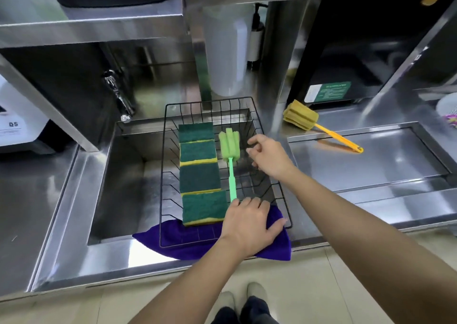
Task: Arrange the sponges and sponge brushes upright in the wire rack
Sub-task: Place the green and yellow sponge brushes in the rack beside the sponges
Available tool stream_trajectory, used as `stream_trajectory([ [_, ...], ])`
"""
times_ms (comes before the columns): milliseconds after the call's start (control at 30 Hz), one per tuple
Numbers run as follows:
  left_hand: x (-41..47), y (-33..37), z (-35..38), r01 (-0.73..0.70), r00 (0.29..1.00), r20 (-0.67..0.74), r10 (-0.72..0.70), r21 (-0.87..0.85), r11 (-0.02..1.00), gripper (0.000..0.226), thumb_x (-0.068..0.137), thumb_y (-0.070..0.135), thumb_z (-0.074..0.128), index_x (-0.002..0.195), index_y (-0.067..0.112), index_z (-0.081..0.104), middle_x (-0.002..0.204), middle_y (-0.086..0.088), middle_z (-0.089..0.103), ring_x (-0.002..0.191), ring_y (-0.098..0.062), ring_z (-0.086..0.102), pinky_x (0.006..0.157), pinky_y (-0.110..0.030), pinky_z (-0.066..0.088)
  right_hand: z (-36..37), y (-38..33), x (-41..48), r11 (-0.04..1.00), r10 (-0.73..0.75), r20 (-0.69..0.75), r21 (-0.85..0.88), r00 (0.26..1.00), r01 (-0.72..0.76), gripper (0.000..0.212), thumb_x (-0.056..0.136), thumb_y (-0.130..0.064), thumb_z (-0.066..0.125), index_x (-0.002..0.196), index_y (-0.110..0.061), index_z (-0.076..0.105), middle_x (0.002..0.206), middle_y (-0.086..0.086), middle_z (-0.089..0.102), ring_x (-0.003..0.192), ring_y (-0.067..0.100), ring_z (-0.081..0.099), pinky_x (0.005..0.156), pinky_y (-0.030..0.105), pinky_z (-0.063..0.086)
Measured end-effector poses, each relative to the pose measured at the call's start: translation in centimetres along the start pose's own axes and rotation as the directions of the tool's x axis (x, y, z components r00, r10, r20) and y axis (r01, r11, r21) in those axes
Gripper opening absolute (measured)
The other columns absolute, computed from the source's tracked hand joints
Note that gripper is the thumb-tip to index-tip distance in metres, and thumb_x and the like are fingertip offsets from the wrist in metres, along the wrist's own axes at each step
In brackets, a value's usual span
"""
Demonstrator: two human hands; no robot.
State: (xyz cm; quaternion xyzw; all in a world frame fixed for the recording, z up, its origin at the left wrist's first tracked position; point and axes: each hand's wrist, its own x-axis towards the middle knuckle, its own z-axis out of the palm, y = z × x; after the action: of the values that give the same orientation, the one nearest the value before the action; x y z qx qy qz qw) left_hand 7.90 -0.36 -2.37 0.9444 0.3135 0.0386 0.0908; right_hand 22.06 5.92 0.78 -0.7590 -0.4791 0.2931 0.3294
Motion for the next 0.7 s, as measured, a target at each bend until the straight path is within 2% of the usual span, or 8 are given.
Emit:
stream_trajectory([
  [33, 0.4, 0.3, 0.1, -0.004, 1.0, 0.007, 0.004, -0.003, 1.0, 0.059, 0.086, 0.063, 0.026, 0.095, 0.014, 0.058, 0.096, -0.008, 0.065, 0.089, -0.028, 0.056, 0.078, -0.04, 0.038, -1.1, 0.3, 0.3, 1.0, 0.008, -0.054, 0.002, 0.999, -0.008, 0.025, 0.089, -0.018, 0.053, 0.112, -0.009, 0.057, 0.071, -0.004, 0.062, 0.075, 0.021, 0.061, 0.073, 0.035, 0.051],
  [133, 1.2, 1.1, 0.5, -0.011, 1.0, 0.028, 0.011, 0.0, 1.0, 0.059, 0.086, 0.064, 0.026, 0.093, 0.015, 0.058, 0.097, -0.006, 0.066, 0.089, -0.026, 0.057, 0.077, -0.039, 0.038, -4.3, 2.4, 1.4, 0.994, 0.047, -0.232, -0.089, 0.972, -0.07, 0.024, 0.088, -0.013, 0.049, 0.11, -0.007, 0.058, 0.103, 0.015, 0.067, 0.098, 0.032, 0.059, 0.087, 0.042, 0.049],
  [233, 1.5, 1.4, 0.8, -0.014, 0.999, 0.033, 0.015, -0.006, 1.0, 0.061, 0.086, 0.066, 0.024, 0.093, 0.016, 0.058, 0.096, -0.005, 0.066, 0.088, -0.025, 0.058, 0.076, -0.037, 0.039, -7.0, 5.4, 2.4, 0.931, 0.046, -0.358, -0.323, 0.933, -0.17, 0.034, 0.084, -0.012, 0.052, 0.117, -0.005, 0.051, 0.118, 0.021, 0.058, 0.11, 0.039, 0.053, 0.091, 0.047, 0.045],
  [300, 1.5, 1.5, 0.9, -0.003, 0.999, 0.035, 0.003, -0.008, 1.0, 0.064, 0.085, 0.068, 0.021, 0.093, 0.016, 0.058, 0.096, -0.004, 0.067, 0.087, -0.025, 0.059, 0.075, -0.037, 0.04, -8.4, 7.7, 3.0, 0.867, 0.071, -0.381, -0.434, 0.922, -0.246, 0.052, 0.082, -0.014, 0.054, 0.131, -0.005, 0.039, 0.13, 0.021, 0.048, 0.121, 0.039, 0.044, 0.098, 0.048, 0.036],
  [433, 1.5, 1.5, 1.0, 0.016, 0.999, 0.038, -0.017, 0.01, 1.0, 0.068, 0.083, 0.07, 0.017, 0.093, 0.017, 0.058, 0.096, -0.003, 0.067, 0.086, -0.024, 0.059, 0.073, -0.036, 0.04, -10.7, 11.5, 4.1, 0.817, 0.208, -0.327, -0.459, 0.922, -0.348, 0.078, 0.08, -0.016, 0.055, 0.146, -0.015, 0.014, 0.152, 0.01, 0.024, 0.141, 0.029, 0.019, 0.111, 0.049, 0.02],
  [500, 1.6, 1.5, 1.0, 0.02, 0.999, 0.045, -0.021, 0.014, 1.0, 0.067, 0.084, 0.069, 0.017, 0.093, 0.018, 0.059, 0.096, -0.003, 0.067, 0.086, -0.023, 0.059, 0.073, -0.036, 0.04, -11.5, 12.7, 4.6, 0.79, 0.287, -0.283, -0.47, 0.915, -0.393, 0.08, 0.081, -0.022, 0.057, 0.147, -0.018, 0.012, 0.153, 0.009, 0.023, 0.142, 0.027, 0.017, 0.111, 0.05, 0.02],
  [567, 1.6, 1.6, 0.9, 0.023, 0.998, 0.053, -0.024, 0.016, 1.0, 0.066, 0.084, 0.069, 0.017, 0.093, 0.017, 0.059, 0.096, -0.003, 0.067, 0.086, -0.023, 0.059, 0.074, -0.036, 0.04, -11.9, 13.6, 4.8, 0.779, 0.34, -0.247, -0.467, 0.907, -0.419, 0.075, 0.082, -0.028, 0.057, 0.145, -0.018, 0.016, 0.147, 0.012, 0.034, 0.136, 0.031, 0.028, 0.107, 0.051, 0.023],
  [700, 1.6, 1.6, 0.9, 0.034, 0.997, 0.073, -0.035, 0.019, 0.999, 0.065, 0.085, 0.068, 0.018, 0.094, 0.018, 0.058, 0.095, -0.002, 0.066, 0.084, -0.021, 0.059, 0.075, -0.035, 0.041, -11.6, 14.7, 4.2, 0.753, 0.275, -0.288, -0.529, 0.917, -0.392, 0.066, 0.083, -0.043, 0.056, 0.137, -0.017, 0.029, 0.13, 0.017, 0.051, 0.122, 0.036, 0.044, 0.097, 0.049, 0.03],
])
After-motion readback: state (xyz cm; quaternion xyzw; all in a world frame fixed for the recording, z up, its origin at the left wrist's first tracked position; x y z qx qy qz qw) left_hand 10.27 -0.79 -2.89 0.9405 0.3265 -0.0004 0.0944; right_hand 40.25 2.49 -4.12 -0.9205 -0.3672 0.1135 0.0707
